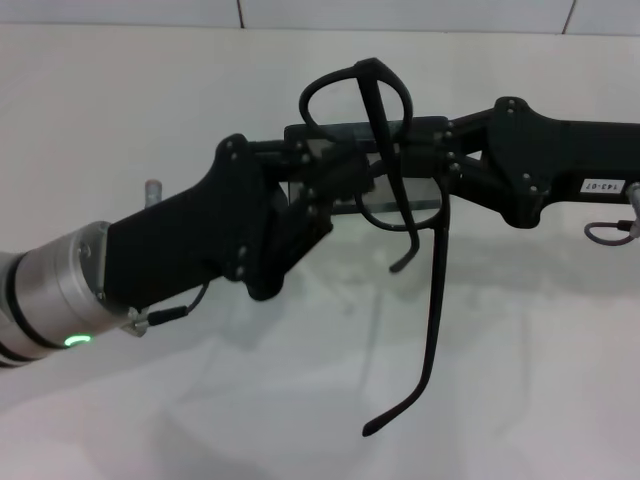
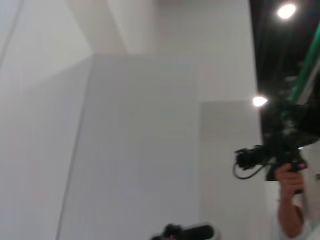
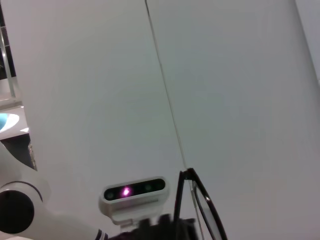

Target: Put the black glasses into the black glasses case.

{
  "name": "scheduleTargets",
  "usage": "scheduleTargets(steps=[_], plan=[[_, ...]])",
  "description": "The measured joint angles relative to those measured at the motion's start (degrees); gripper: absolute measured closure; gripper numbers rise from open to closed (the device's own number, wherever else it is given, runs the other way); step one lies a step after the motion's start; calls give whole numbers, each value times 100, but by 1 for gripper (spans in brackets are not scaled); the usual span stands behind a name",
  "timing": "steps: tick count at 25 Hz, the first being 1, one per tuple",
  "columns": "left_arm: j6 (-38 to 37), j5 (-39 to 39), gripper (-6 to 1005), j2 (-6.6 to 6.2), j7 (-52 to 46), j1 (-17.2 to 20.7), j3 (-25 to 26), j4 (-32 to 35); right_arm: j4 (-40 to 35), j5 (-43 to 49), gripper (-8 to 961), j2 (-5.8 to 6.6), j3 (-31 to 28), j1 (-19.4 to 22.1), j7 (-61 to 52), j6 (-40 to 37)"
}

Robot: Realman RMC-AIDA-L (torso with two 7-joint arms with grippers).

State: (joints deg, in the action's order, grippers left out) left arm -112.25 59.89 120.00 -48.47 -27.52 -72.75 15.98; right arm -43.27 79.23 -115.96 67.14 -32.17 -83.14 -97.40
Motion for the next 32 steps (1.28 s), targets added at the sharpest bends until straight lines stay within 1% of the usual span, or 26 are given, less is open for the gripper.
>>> scheduleTargets(steps=[6,10,17,23,27,32], plan=[[-102,7,903,7,8,-17,-69,5,70,-103,916,-10,-5,-20,111,35],[-2,40,903,24,56,-76,-124,-40,308,-301,916,-12,25,-190,228,42],[159,15,903,43,71,-77,-126,-67,456,-306,915,-23,116,-403,266,32],[192,-128,903,53,93,-57,-101,-207,484,-328,915,-27,160,-425,266,31],[217,-271,903,53,144,-60,-96,-320,487,-444,915,-26,322,-421,268,67],[269,-300,903,52,153,-48,-106,-359,571,-458,916,-23,323,-415,355,82]])
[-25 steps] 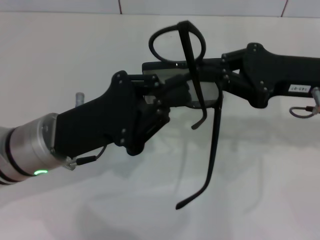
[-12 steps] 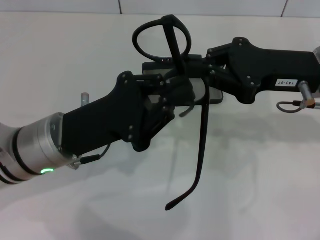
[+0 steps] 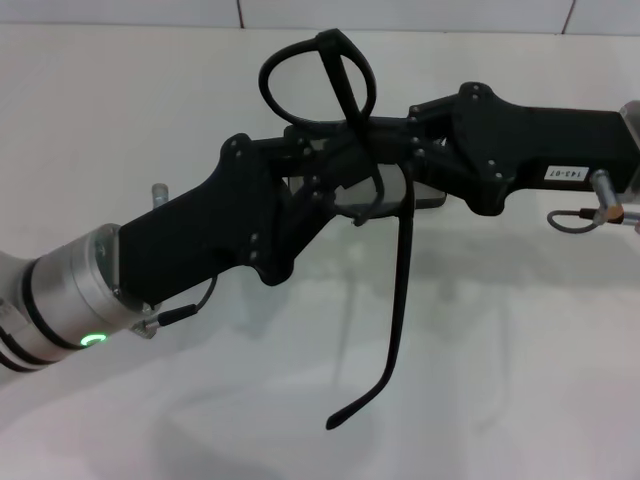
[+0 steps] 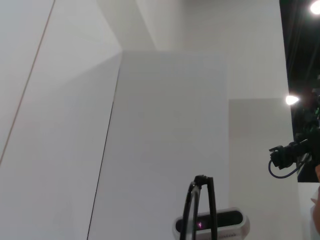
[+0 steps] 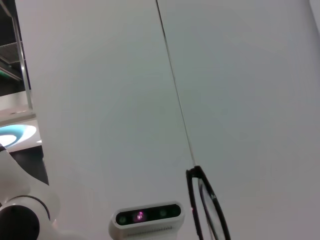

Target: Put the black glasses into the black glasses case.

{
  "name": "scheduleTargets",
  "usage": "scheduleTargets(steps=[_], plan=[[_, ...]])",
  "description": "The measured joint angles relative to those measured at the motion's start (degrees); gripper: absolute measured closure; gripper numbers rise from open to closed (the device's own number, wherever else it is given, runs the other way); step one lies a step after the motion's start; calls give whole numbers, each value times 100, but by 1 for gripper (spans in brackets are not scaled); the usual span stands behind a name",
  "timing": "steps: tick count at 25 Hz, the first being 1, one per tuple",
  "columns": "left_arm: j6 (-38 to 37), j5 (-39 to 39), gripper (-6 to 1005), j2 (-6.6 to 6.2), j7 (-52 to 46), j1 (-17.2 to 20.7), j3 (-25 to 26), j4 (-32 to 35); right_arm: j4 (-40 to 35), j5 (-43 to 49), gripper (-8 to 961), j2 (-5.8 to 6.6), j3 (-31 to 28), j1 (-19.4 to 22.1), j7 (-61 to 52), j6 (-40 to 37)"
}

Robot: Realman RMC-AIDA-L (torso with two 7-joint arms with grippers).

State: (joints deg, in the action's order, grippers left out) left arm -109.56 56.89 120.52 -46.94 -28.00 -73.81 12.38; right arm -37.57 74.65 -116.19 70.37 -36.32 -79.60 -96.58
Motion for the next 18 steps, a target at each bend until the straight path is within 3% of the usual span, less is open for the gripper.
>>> scheduleTargets(steps=[6,10,18], plan=[[-119,108,903,-37,1,17,-14,1,134,-158,916,31,-77,59,224,62],[-265,96,904,-63,10,177,15,55,96,-213,916,57,-474,201,275,-183],[-203,148,916,-113,81,270,3,64,13,-644,916,66,-2014,344,234,-2201]])
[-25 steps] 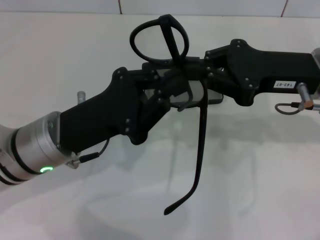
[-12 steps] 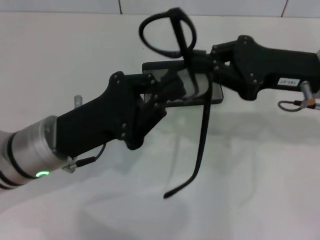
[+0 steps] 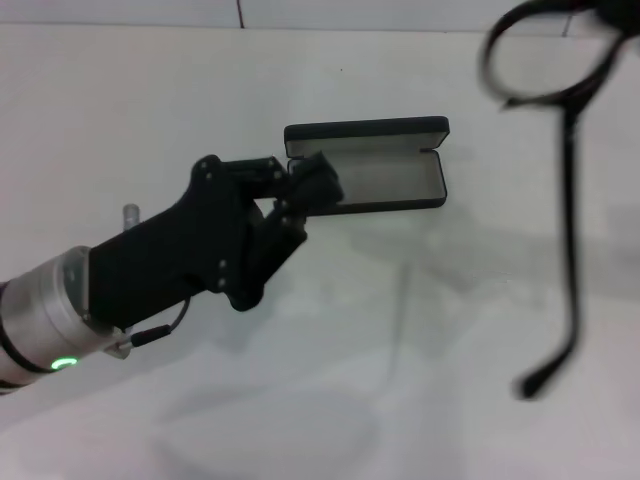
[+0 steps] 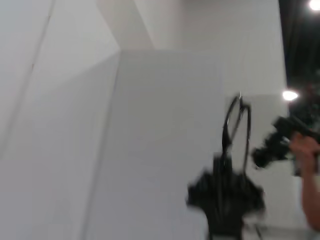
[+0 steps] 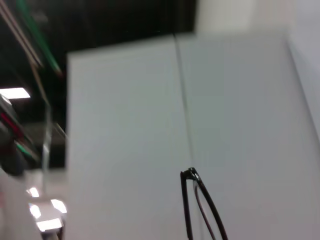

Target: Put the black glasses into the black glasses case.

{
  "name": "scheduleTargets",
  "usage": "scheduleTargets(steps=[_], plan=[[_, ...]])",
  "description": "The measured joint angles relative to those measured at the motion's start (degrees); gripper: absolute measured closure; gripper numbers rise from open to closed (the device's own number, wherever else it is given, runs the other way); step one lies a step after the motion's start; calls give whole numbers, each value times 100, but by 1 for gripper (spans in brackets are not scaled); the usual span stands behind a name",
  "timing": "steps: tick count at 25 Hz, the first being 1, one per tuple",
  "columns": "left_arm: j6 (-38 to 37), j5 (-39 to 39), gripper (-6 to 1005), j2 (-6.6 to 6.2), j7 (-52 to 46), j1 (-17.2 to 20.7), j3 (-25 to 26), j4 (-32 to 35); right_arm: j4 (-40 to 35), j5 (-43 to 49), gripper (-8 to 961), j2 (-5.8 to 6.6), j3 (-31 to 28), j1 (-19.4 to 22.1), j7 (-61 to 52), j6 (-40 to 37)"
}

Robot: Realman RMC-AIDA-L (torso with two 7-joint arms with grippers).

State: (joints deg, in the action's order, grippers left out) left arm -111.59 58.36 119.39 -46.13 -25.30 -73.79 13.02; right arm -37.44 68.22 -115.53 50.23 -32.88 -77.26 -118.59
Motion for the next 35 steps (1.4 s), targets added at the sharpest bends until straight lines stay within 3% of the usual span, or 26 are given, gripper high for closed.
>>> scheduleTargets(steps=[4,9,18,35], plan=[[-17,590,921,23,-10,-207,-17,113,40,-667,917,-1,-137,5,87,-386],[-144,1105,929,110,17,-597,-173,142,567,-742,917,-44,116,-272,778,-258],[-238,-182,938,126,401,-559,-1219,156,1756,-777,917,-68,1256,-833,2081,743],[-223,-974,940,127,424,-381,-1285,92,1864,-820,917,-65,2360,-834,2274,1570]])
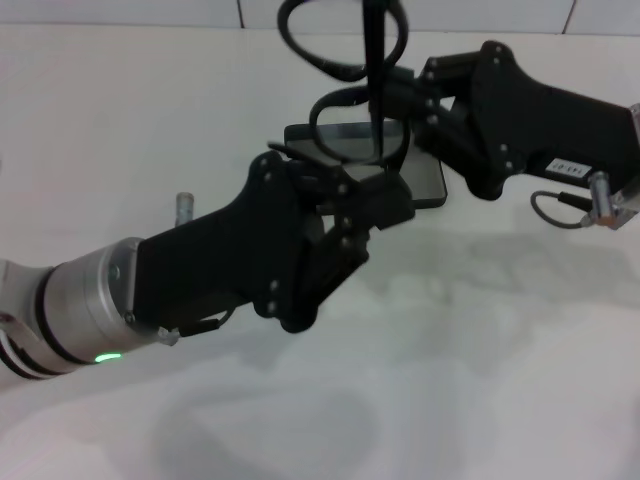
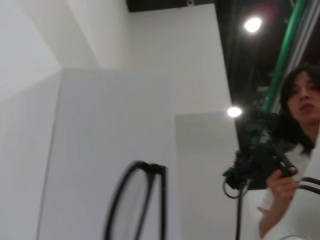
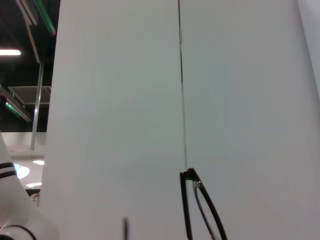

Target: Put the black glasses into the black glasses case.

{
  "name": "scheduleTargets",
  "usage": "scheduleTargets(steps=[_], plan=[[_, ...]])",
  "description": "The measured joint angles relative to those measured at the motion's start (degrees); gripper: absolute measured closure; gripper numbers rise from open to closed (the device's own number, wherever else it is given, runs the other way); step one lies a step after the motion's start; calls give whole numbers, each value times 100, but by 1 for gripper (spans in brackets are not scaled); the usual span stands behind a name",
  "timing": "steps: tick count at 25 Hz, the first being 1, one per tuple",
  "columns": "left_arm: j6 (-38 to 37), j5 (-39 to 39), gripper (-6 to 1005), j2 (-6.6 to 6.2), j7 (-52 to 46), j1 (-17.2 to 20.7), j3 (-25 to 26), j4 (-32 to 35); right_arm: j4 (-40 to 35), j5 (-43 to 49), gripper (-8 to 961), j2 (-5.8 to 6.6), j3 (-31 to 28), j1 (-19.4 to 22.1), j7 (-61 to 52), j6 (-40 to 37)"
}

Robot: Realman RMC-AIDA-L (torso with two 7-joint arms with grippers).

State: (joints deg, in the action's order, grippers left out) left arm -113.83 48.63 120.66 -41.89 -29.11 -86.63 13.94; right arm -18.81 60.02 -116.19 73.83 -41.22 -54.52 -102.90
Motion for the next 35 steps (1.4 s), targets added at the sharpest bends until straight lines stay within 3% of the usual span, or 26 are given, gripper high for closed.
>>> scheduleTargets(steps=[8,15,23,35], plan=[[25,-132,940,-19,-39,48,-31,-31,-18,-69,916,0,85,7,7,98],[25,-95,941,-51,-46,-118,-520,-12,-43,-174,916,-3,72,9,9,148],[11,-107,941,-35,-48,-135,-599,24,-13,-248,916,-9,118,9,72,217],[37,-613,942,0,-83,-52,-615,-8,-80,-461,917,-9,964,-40,93,700]])
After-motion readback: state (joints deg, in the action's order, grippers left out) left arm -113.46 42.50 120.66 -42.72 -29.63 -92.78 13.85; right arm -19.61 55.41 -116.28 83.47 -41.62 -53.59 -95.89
